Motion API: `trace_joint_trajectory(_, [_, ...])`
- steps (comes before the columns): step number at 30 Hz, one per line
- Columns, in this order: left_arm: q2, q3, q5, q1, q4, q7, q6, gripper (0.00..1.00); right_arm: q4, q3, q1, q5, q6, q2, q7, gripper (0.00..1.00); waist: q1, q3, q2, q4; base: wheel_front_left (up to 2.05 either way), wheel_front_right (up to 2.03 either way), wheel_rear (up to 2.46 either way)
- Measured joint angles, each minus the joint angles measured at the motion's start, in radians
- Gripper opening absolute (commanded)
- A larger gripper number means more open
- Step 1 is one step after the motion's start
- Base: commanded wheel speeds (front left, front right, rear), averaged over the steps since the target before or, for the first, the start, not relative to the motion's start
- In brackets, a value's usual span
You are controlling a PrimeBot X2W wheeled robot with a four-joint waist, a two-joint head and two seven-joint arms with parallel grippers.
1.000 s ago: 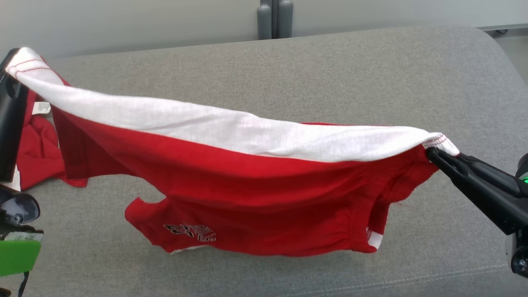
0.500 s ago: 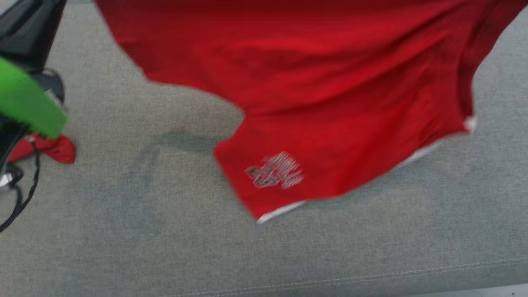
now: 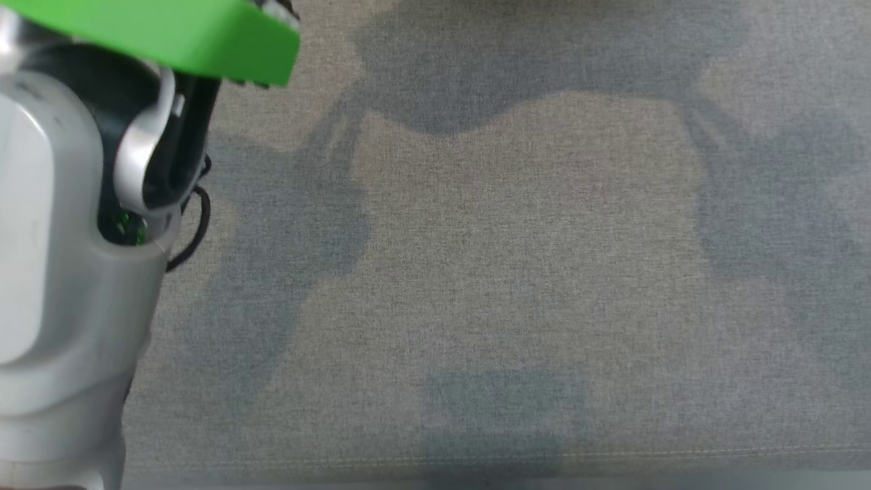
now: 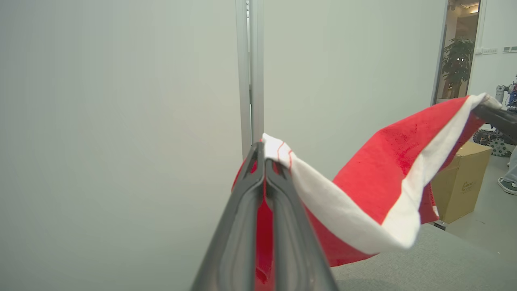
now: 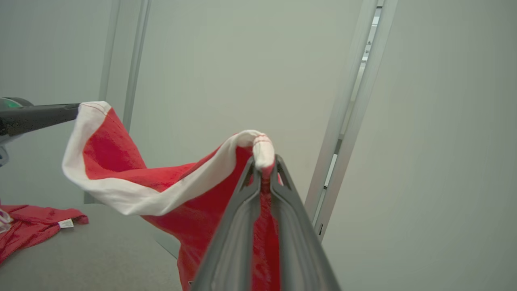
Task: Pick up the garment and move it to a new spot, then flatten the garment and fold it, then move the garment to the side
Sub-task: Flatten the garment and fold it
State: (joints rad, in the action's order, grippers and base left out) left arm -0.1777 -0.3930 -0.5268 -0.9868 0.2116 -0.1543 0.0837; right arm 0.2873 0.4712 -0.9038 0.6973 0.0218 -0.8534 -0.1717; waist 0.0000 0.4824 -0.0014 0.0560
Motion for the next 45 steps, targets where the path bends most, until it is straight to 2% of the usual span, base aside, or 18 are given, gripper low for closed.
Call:
trace_joint_trajectory(1, [0.001,0.003,0.000,0.036,0.003,0.025,-0.002,0.00,0.008,0.026,0.028,-0.025,-0.013,0.004,-0.015,0.00,0.0000,0.014,0.0000,0.001,0.00,0.00,0.00])
trace_joint_trajectory(4, [-0.004,0.007,0.000,0.171,-0.006,0.089,-0.002,0.00,-0.002,0.092,0.157,-0.061,-0.022,0.005,-0.040,0.00,0.0000,0.056,0.0000,0.002,0.00,0.00,0.00])
trace_joint_trajectory(8, [-0.037,0.032,0.020,0.345,-0.108,0.198,0.005,0.00,-0.105,0.182,0.343,-0.071,-0.021,0.060,-0.061,0.00,0.0000,0.108,0.0000,-0.001,0.00,0.00,0.00])
trace_joint_trajectory(10, [-0.046,0.043,0.027,0.411,-0.152,0.250,0.005,0.00,-0.152,0.240,0.404,-0.091,-0.040,0.076,-0.063,0.00,0.0001,0.125,0.0000,-0.006,0.00,0.00,0.00])
trace_joint_trajectory(15, [-0.045,0.059,0.027,0.467,-0.203,0.355,0.002,0.00,-0.238,0.289,0.433,-0.151,-0.074,0.094,-0.076,0.00,0.0000,0.128,0.0000,-0.026,0.00,0.00,0.00])
trace_joint_trajectory(19, [-0.054,0.051,0.030,0.494,-0.221,0.403,-0.025,0.00,-0.289,0.314,0.431,-0.202,-0.092,0.106,-0.083,0.00,0.0000,0.098,0.0000,-0.033,0.00,0.00,0.00])
trace_joint_trajectory(22, [-0.073,0.030,0.046,0.523,-0.235,0.398,-0.041,0.00,-0.311,0.335,0.427,-0.253,-0.102,0.108,-0.083,0.00,0.0000,0.069,0.0000,-0.035,0.00,0.00,0.00])
trace_joint_trajectory(27, [-0.131,0.001,0.099,0.611,-0.236,0.391,-0.040,0.00,-0.321,0.379,0.421,-0.344,-0.110,0.100,-0.083,0.00,0.0000,0.015,0.0000,-0.032,0.00,0.00,0.00])
trace_joint_trajectory(32, [-0.166,0.018,0.126,0.704,-0.229,0.384,-0.012,0.00,-0.311,0.379,0.425,-0.369,-0.109,0.096,-0.083,0.00,0.0000,-0.040,0.0000,-0.020,0.00,0.00,0.00])
trace_joint_trajectory(37, [-0.161,0.098,0.114,0.757,-0.192,0.385,0.013,0.00,-0.294,0.384,0.486,-0.370,-0.109,0.108,-0.083,0.00,0.0000,-0.094,0.0000,0.002,0.00,0.00,0.00])
trace_joint_trajectory(45, [-0.157,0.138,0.092,0.866,-0.176,0.385,0.018,0.00,-0.277,0.440,0.591,-0.329,-0.117,0.148,-0.083,0.00,0.0000,-0.165,0.0000,0.038,0.00,0.00,0.00])
